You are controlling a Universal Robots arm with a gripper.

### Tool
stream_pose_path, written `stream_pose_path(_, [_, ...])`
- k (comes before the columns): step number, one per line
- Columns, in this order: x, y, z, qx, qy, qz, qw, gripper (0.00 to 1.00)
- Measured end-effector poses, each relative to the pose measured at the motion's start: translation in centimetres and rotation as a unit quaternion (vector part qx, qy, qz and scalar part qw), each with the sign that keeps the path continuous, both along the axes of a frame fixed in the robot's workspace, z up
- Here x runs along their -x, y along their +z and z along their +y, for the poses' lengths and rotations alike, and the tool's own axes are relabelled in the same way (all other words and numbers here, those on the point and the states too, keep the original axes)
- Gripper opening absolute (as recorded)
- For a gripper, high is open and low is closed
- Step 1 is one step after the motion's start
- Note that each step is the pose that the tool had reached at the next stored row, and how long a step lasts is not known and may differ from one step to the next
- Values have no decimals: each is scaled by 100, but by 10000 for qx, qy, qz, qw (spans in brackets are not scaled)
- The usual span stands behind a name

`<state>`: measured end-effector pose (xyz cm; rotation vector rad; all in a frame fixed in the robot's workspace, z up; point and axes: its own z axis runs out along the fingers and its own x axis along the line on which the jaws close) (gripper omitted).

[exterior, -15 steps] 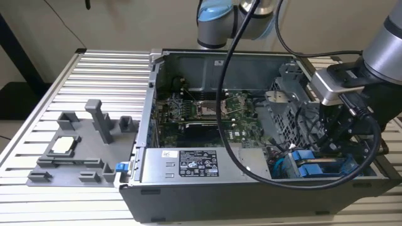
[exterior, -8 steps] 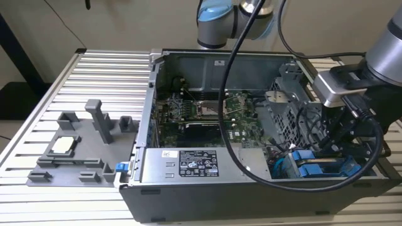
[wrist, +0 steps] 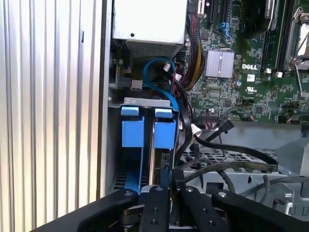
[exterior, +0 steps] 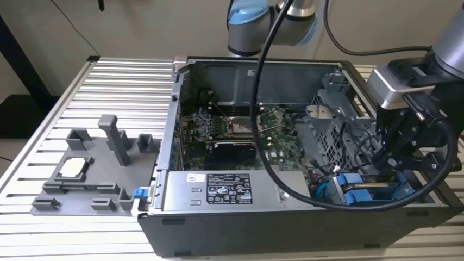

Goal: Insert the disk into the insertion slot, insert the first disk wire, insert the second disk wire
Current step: 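Insert the second disk wire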

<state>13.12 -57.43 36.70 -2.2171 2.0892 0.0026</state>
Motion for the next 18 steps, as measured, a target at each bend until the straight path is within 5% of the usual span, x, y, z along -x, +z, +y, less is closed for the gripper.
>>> stream_pose_path(3, [64,45,0,-109,-11,0,9999,23])
stream_pose_path(6, [140,56,0,-317,-17,0,9995,36])
stream_pose_path(11, [241,104,0,-552,-18,1,9985,36])
stream_pose_path(18, [355,143,71,-626,-18,1,9980,36])
